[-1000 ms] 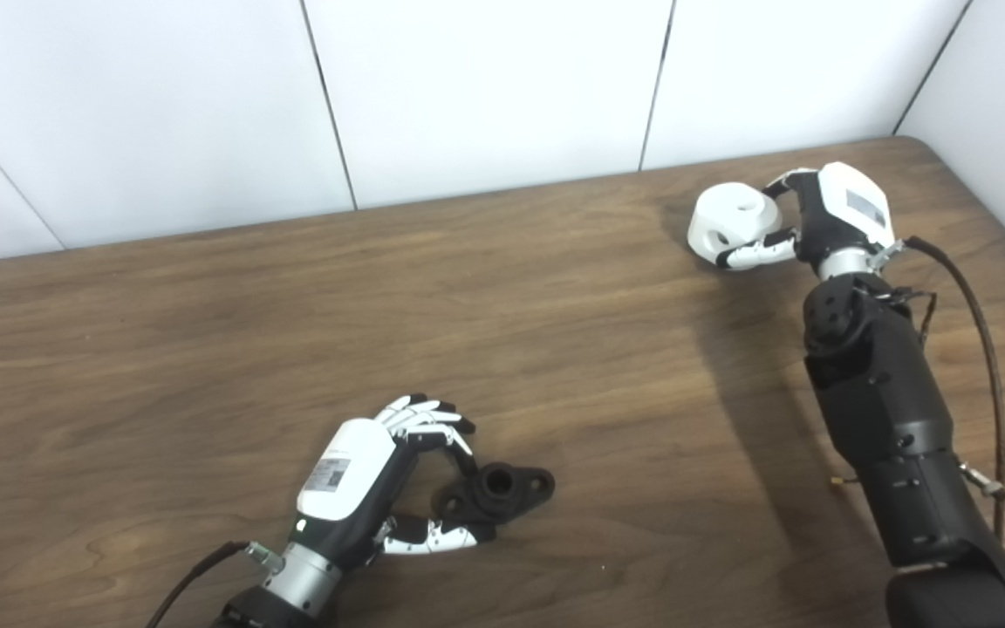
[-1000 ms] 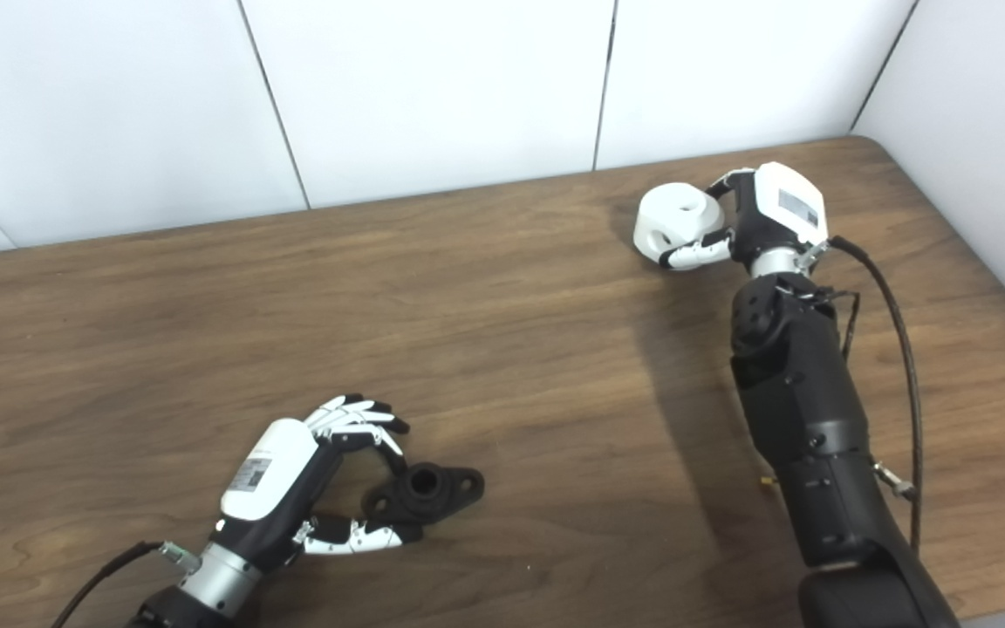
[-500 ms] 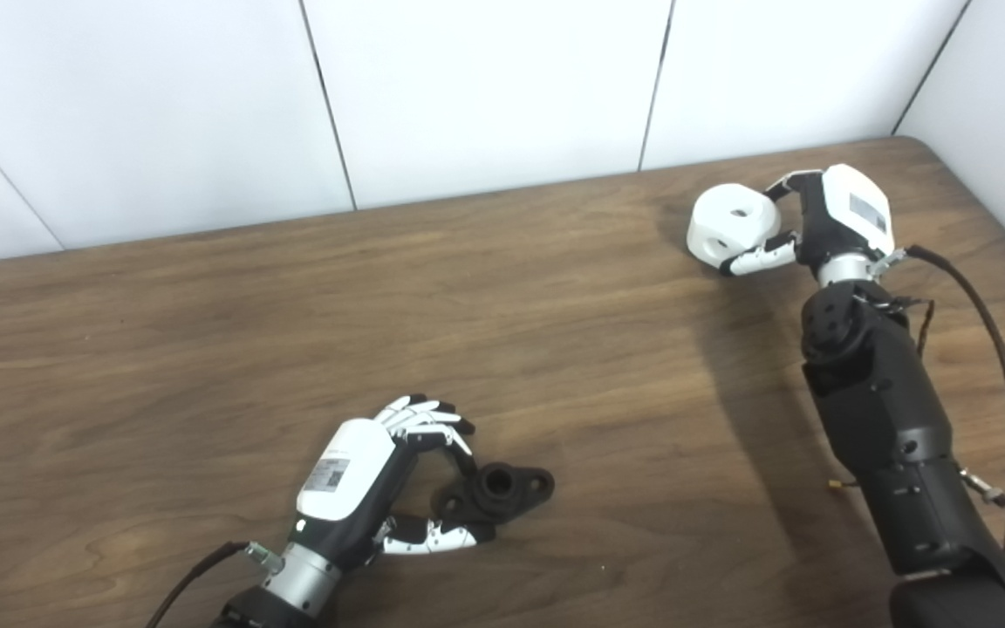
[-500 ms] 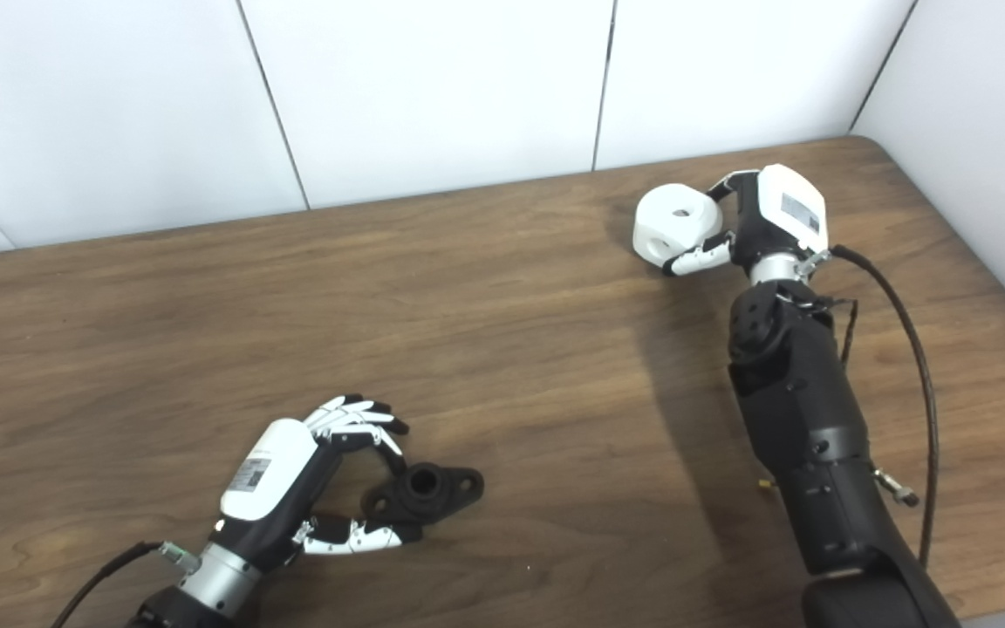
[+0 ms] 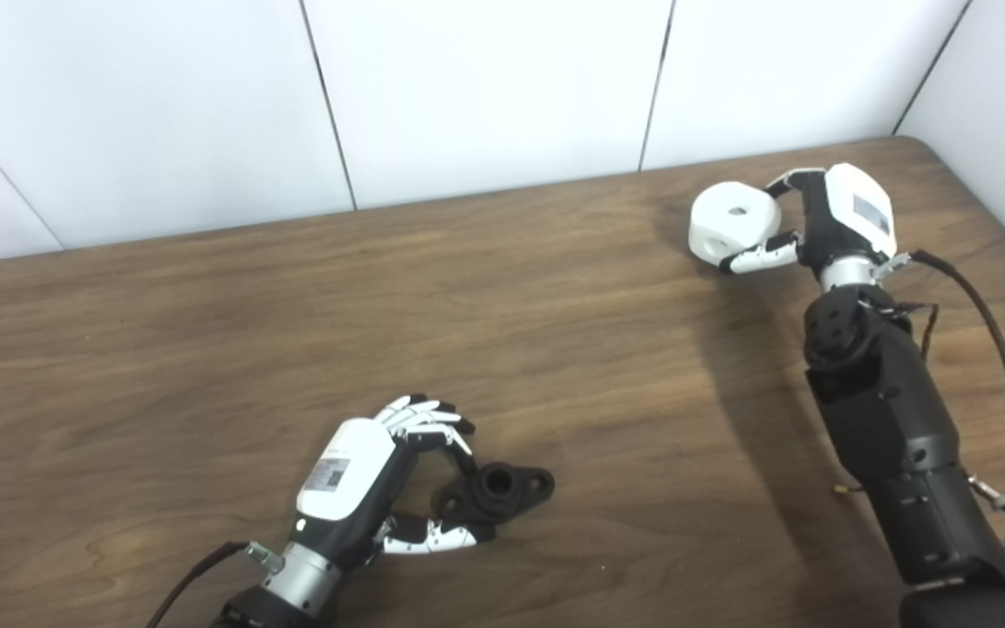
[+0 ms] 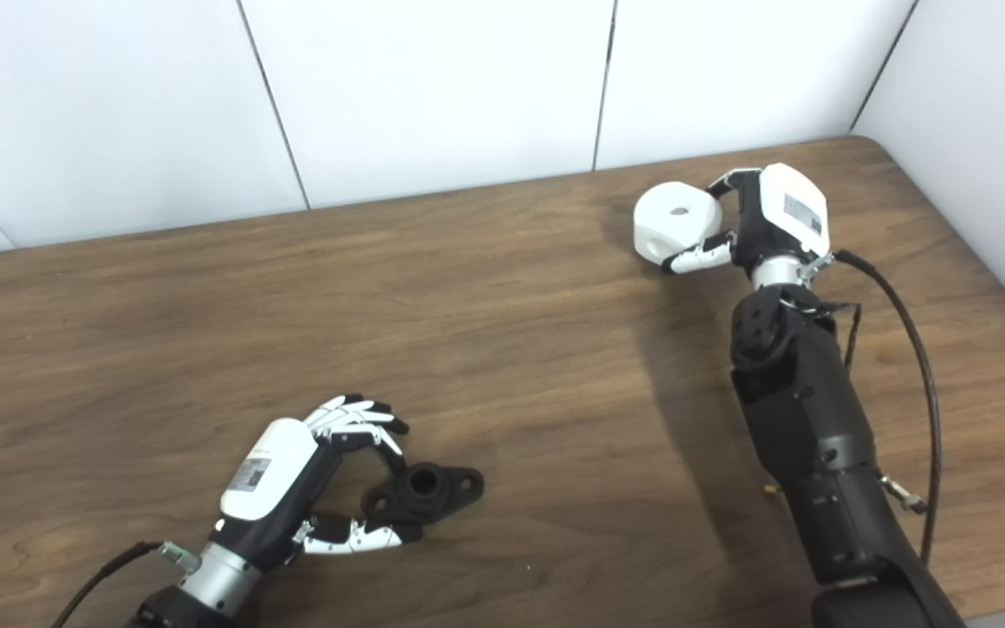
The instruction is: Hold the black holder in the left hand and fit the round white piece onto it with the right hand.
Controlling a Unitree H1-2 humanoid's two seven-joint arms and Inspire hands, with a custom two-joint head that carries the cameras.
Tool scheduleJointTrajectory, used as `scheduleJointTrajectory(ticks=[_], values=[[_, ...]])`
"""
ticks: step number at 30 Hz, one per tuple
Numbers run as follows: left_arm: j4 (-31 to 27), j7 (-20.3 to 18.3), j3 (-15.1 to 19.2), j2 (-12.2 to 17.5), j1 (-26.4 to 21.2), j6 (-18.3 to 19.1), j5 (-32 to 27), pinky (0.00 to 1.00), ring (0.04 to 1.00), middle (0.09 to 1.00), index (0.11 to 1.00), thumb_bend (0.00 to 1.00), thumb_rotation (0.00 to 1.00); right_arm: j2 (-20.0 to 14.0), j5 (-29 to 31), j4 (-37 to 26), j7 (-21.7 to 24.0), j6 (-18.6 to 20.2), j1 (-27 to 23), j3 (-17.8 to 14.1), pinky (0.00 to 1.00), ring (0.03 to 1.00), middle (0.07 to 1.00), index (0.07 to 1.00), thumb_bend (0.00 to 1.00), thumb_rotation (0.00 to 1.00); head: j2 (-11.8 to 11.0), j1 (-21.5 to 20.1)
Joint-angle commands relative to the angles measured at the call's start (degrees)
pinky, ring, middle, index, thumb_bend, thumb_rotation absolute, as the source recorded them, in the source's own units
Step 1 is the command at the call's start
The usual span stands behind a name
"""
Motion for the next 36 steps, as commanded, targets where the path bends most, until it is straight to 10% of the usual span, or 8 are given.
scheduleJointTrajectory(ticks=[1, 21, 36], values=[[0.77, 0.35, -0.19, 0.5, -0.26, -0.17, 1.09, 0.9, 0.831, 0.744, 0.487, 0.52, 0.06, -2.39, -0.46, -3.63, 0.23, -0.21, -1.21, 0.2, 0.86, 0.885, 0.813, 0.487, 0.52, 0.14, 0.02, -0.02], [1.61, 1.37, -0.47, -0.24, -0.55, -0.56, 1.77, 0.9, 0.821, 0.737, 0.486, 0.52, 0.05, 1.2, -7.73, -34.84, 26.97, 0.0, 5.02, 4.32, 0.83, 0.86, 0.805, 0.486, 0.52, 0.14, 0.13, 1.11], [1.21, 1.41, -0.42, -1.38, -0.52, -0.32, 1.62, 0.9, 0.819, 0.735, 0.486, 0.52, 0.05, 9.21, -9.24, -46.8, 42.28, 0.02, 9.89, 5.85, 0.88, 0.866, 0.813, 0.483, 0.52, 0.14, 2.2, 2.75]])
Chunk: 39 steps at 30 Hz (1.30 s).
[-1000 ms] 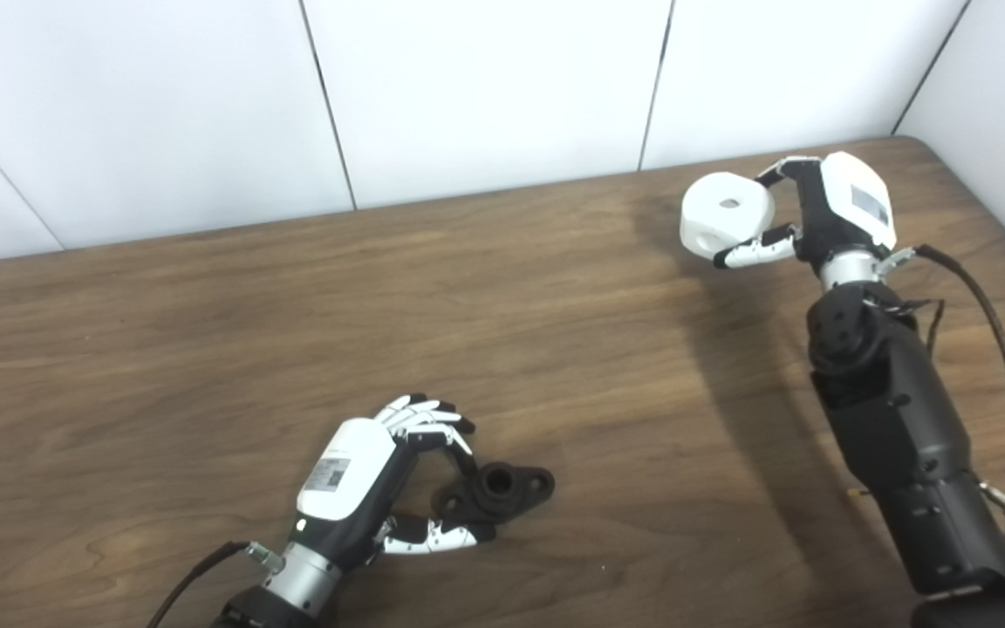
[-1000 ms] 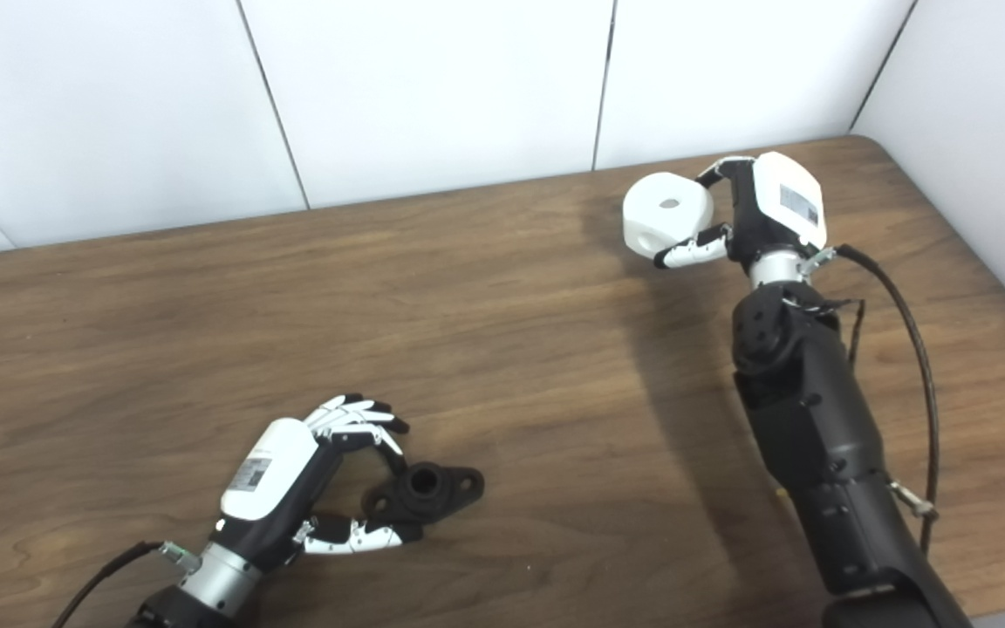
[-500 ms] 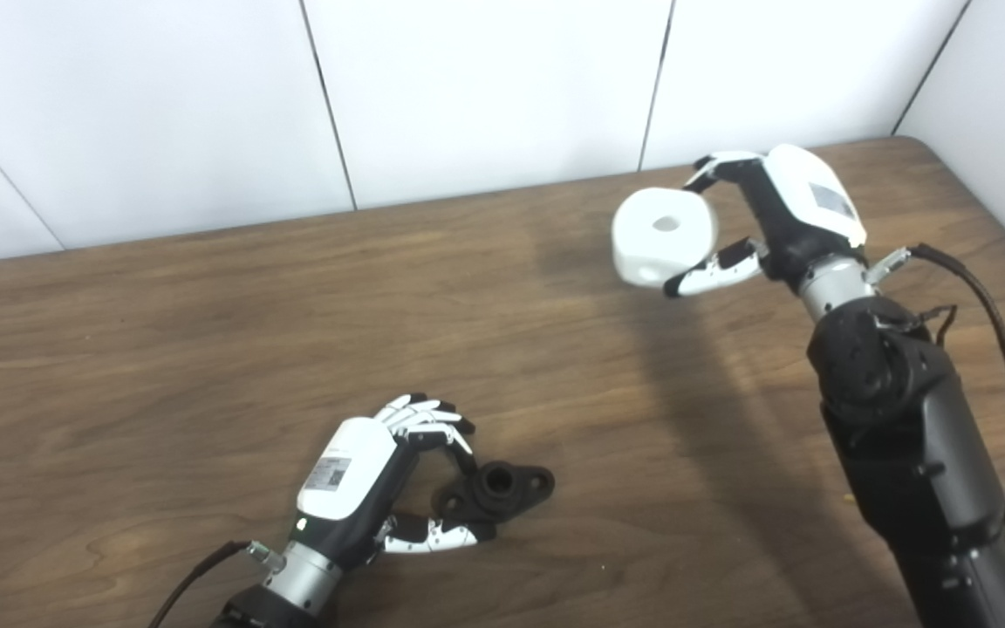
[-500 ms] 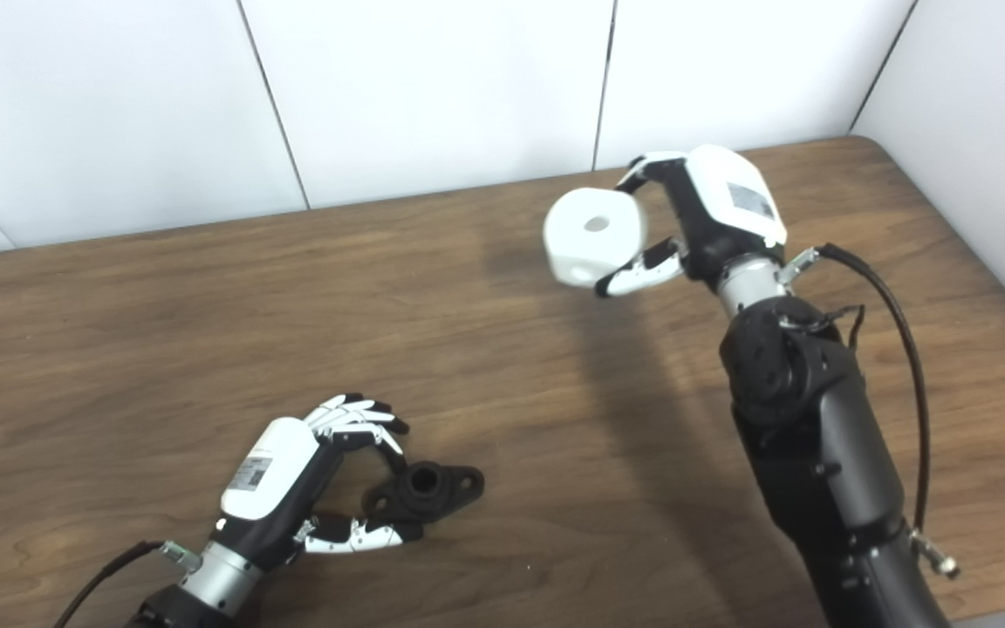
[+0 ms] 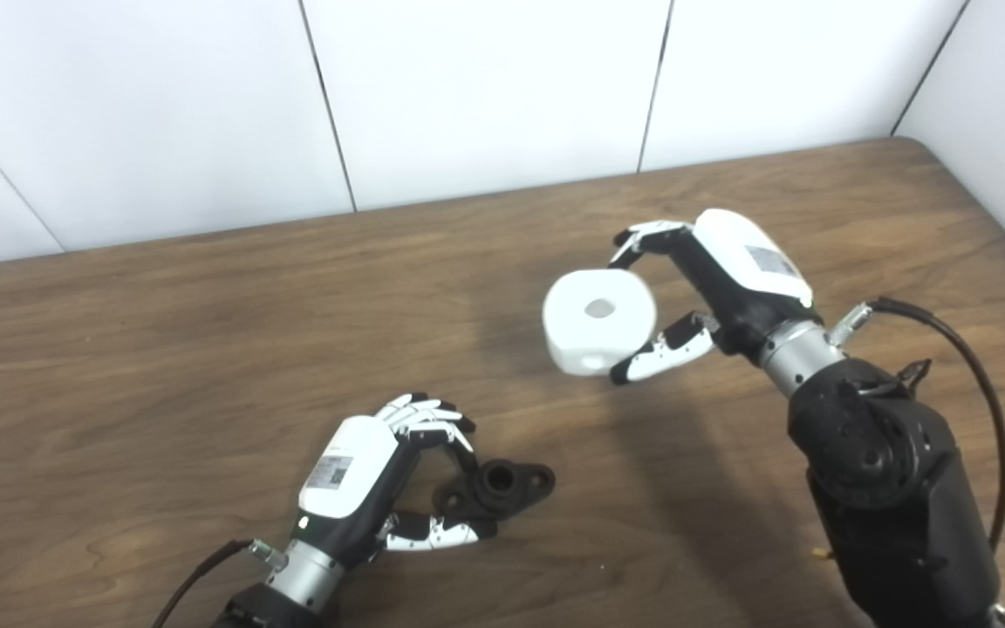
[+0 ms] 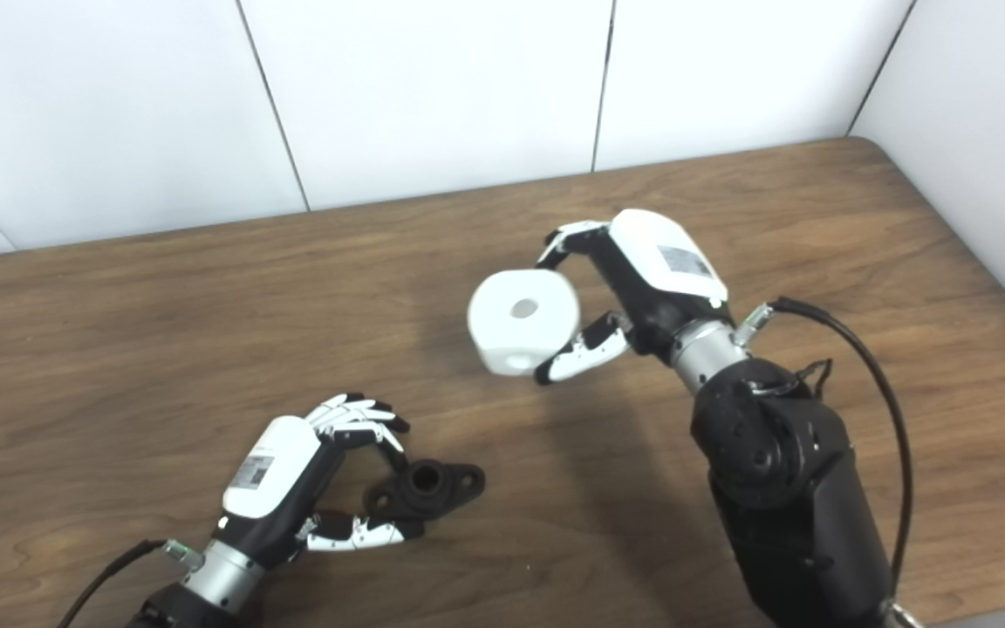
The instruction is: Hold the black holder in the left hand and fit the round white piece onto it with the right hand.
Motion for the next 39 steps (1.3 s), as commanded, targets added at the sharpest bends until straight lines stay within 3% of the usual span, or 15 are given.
scheduleJointTrajectory(ticks=[1, 11, 16, 39], values=[[0.65, 0.79, -0.34, -0.51, -0.23, -0.09, 0.15, 0.9, 0.819, 0.734, 0.486, 0.52, 0.05, 1.43, -0.43, -3.71, 2.76, -0.06, -0.92, -0.52, 0.87, 0.86, 0.81, 0.483, 0.52, 0.14, 0.24, 0.08], [-0.17, -0.07, -0.53, -0.74, -0.73, 0.93, 0.68, 0.9, 0.821, 0.736, 0.486, 0.52, 0.05, 4.83, -3.3, -9.13, 14.59, -0.08, 1.02, -0.79, 0.89, 0.862, 0.82, 0.484, 0.52, 0.15, 1.93, 0.06], [-0.75, -0.79, -0.67, -0.79, -1.01, 1.84, 0.79, 0.9, 0.822, 0.737, 0.486, 0.52, 0.05, 5.89, -4.13, -10.14, 17.5, -0.11, 1.27, -1.25, 0.9, 0.863, 0.82, 0.484, 0.52, 0.15, 2.88, 0.21], [-0.03, -0.86, -0.5, -2.2, -1.39, 3.36, -1.3, 0.89, 0.808, 0.725, 0.486, 0.52, 0.05, 8.2, -2.38, -10.71, 17.33, -0.59, 0.6, 0.24, 0.85, 0.851, 0.807, 0.483, 0.52, 0.15, 5.78, 1.49]])
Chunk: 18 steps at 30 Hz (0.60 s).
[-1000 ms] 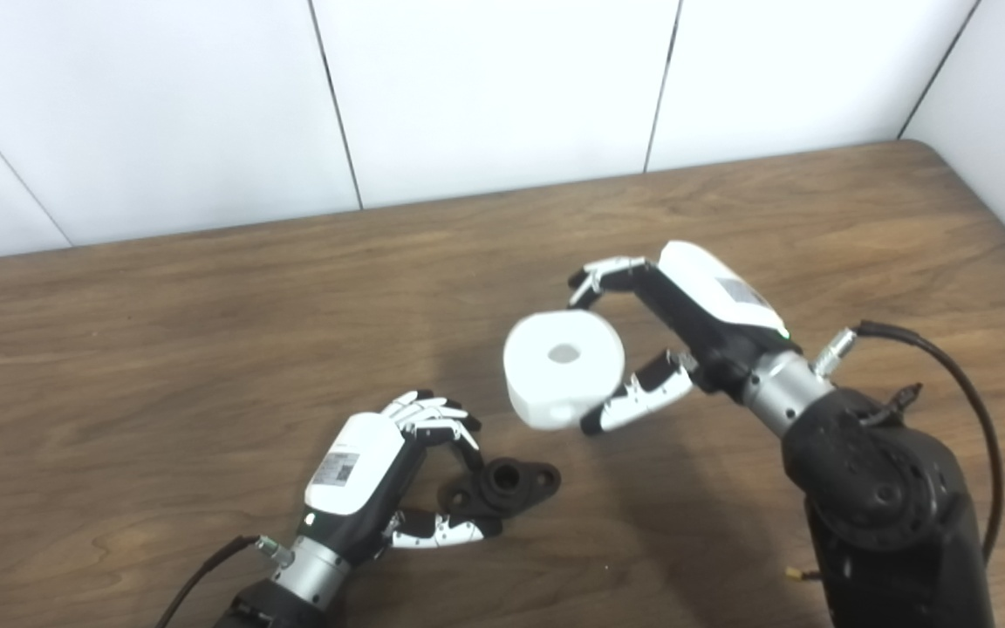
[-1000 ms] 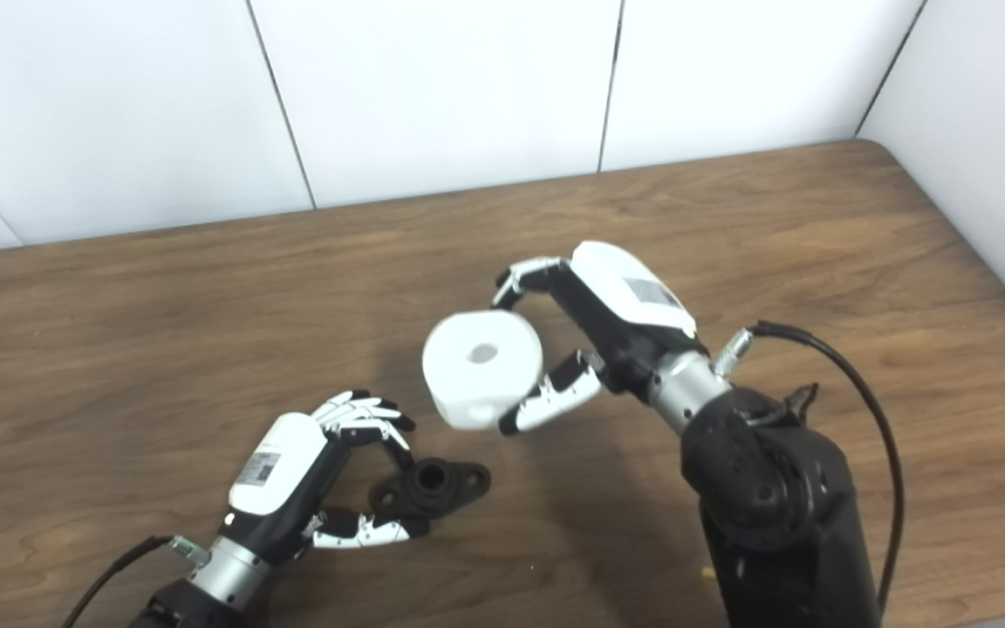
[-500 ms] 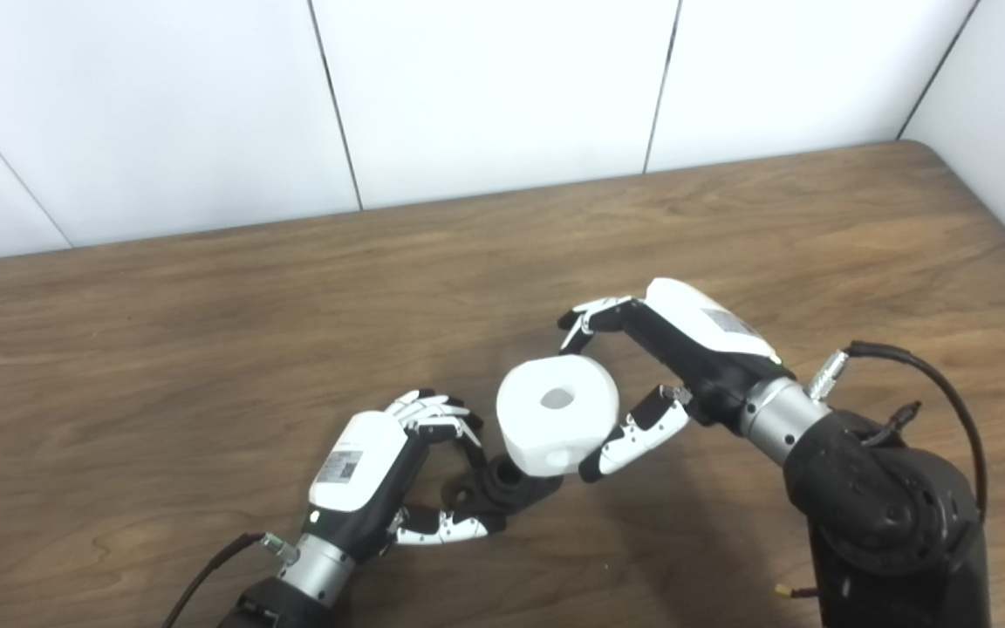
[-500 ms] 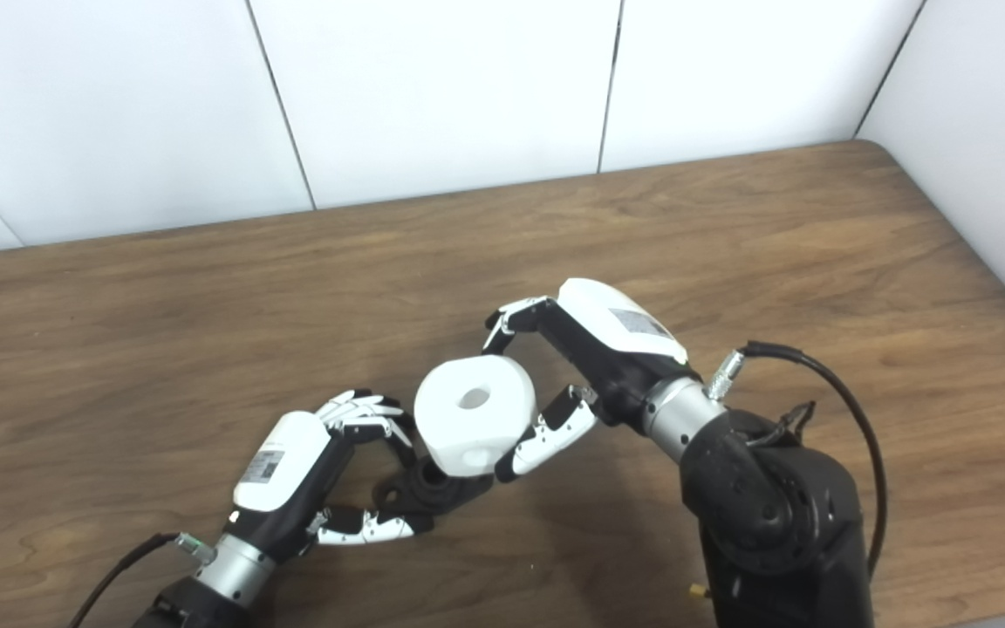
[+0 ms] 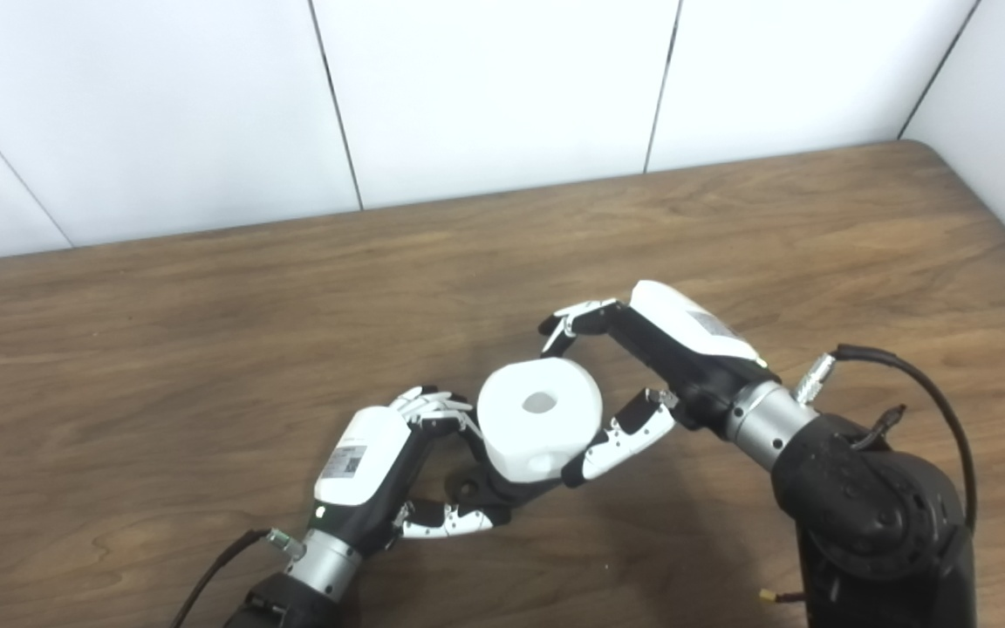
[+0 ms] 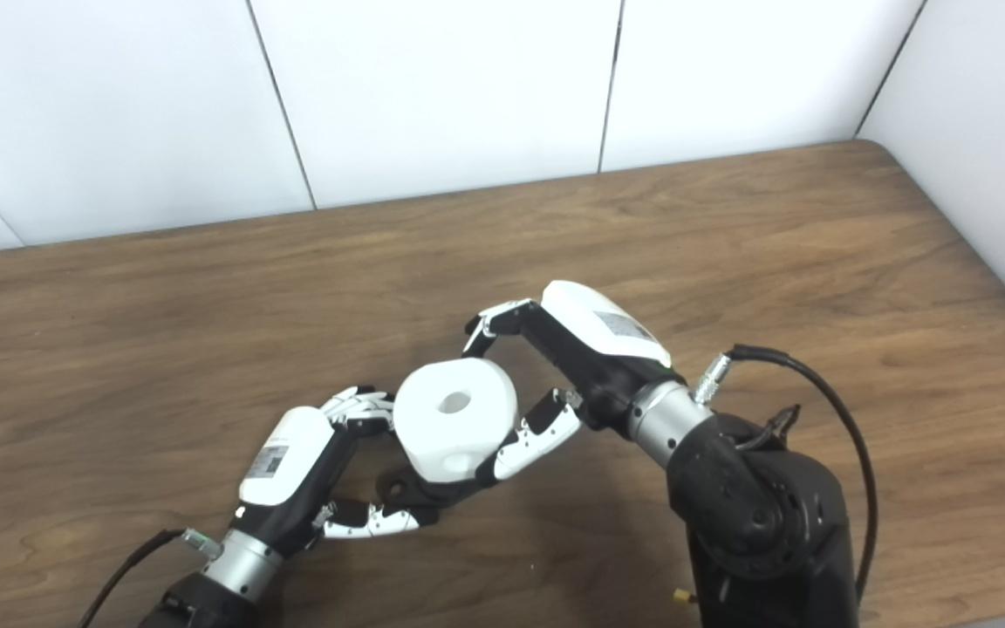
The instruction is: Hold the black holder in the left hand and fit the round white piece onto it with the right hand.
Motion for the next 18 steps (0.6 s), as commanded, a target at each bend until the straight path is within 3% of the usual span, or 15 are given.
scheduleJointTrajectory(ticks=[1, 8, 13, 18], values=[[0.33, -0.02, -0.11, -0.36, -0.86, 0.07, -0.82, 0.89, 0.808, 0.726, 0.486, 0.52, 0.05, -0.37, 0.16, -2.26, -1.29, -0.71, -2.11, 0.43, 0.84, 0.848, 0.806, 0.483, 0.52, 0.15, 0.06, 0.0], [1.16, -1.27, 0.74, -1.26, -0.61, 1.54, -5.26, 0.9, 0.838, 0.748, 0.486, 0.52, 0.05, -0.54, -0.42, -1.41, -2.34, -1.05, -2.33, 1.27, 0.87, 0.849, 0.805, 0.483, 0.52, 0.15, 0.36, 0.08], [1.76, -0.92, 0.78, -1.45, -0.59, 1.21, -6.38, 0.9, 0.84, 0.752, 0.486, 0.52, 0.06, -0.81, -0.83, -0.74, -3.95, -1.86, -2.24, 2.38, 0.83, 0.836, 0.799, 0.483, 0.52, 0.15, 0.49, 0.1], [1.91, -1.06, 0.7, -1.39, -0.66, 1.36, -6.91, 0.91, 0.843, 0.754, 0.486, 0.52, 0.06, -0.74, -1.11, -0.42, -4.42, -1.66, -2.17, 3.18, 0.85, 0.844, 0.806, 0.484, 0.52, 0.15, 0.53, 0.1]])
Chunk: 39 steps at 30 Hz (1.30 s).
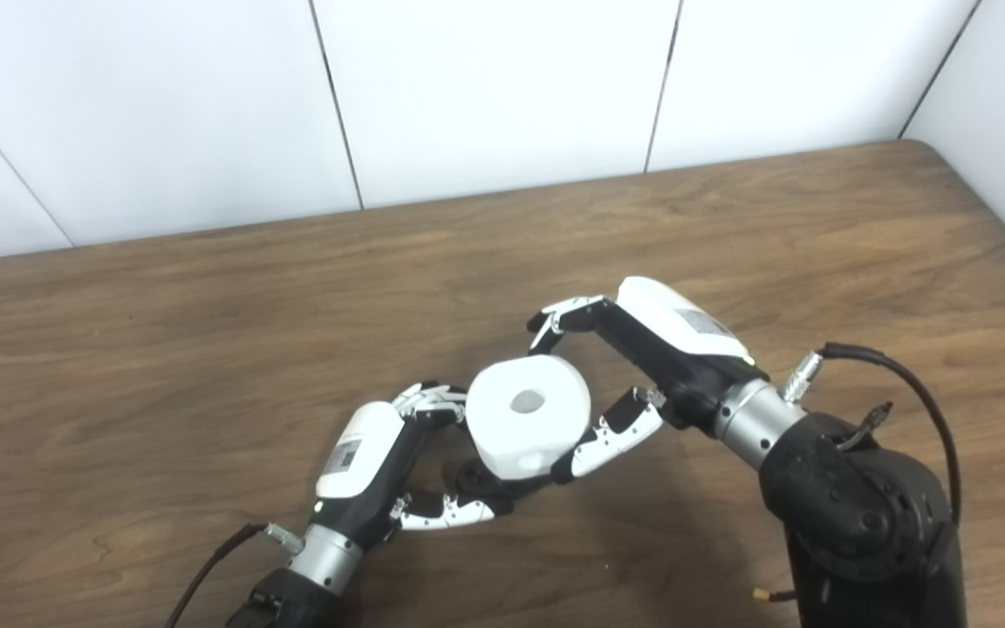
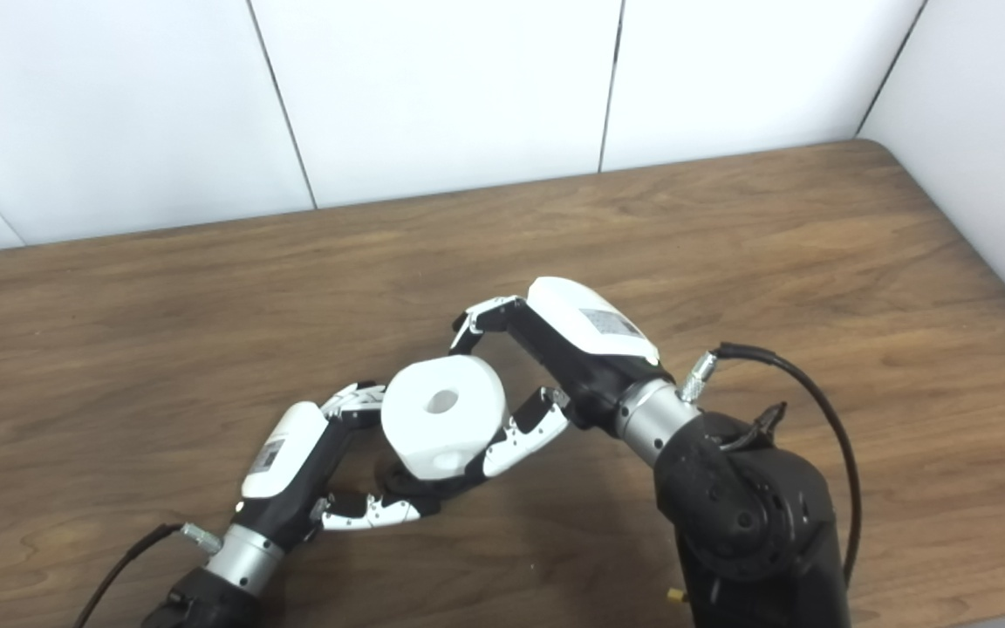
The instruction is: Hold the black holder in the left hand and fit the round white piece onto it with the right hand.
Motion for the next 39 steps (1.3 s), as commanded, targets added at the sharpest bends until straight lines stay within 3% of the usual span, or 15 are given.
scheduleJointTrajectory(ticks=[1, 11, 39], values=[[1.03, -0.15, -0.12, -0.37, -0.36, 0.3, -0.76, 0.91, 0.843, 0.754, 0.486, 0.52, 0.06, -0.11, -0.06, -0.88, -1.62, -1.2, -1.78, 0.29, 0.85, 0.845, 0.806, 0.484, 0.52, 0.15, 0.09, -0.08], [0.65, -0.33, -0.26, -0.35, -0.31, 0.68, -0.18, 0.92, 0.841, 0.752, 0.486, 0.52, 0.06, -0.02, 0.02, 0.46, -4.41, -2.25, -1.53, 1.64, 0.86, 0.843, 0.808, 0.484, 0.52, 0.15, -0.09, -0.07], [0.33, -0.25, -0.37, -0.22, -0.39, 0.72, 0.87, 0.93, 0.831, 0.747, 0.486, 0.52, 0.06, -0.88, 0.8, 0.27, -4.4, -1.3, -1.86, 1.74, 0.86, 0.842, 0.809, 0.484, 0.52, 0.15, -0.18, -0.3]])
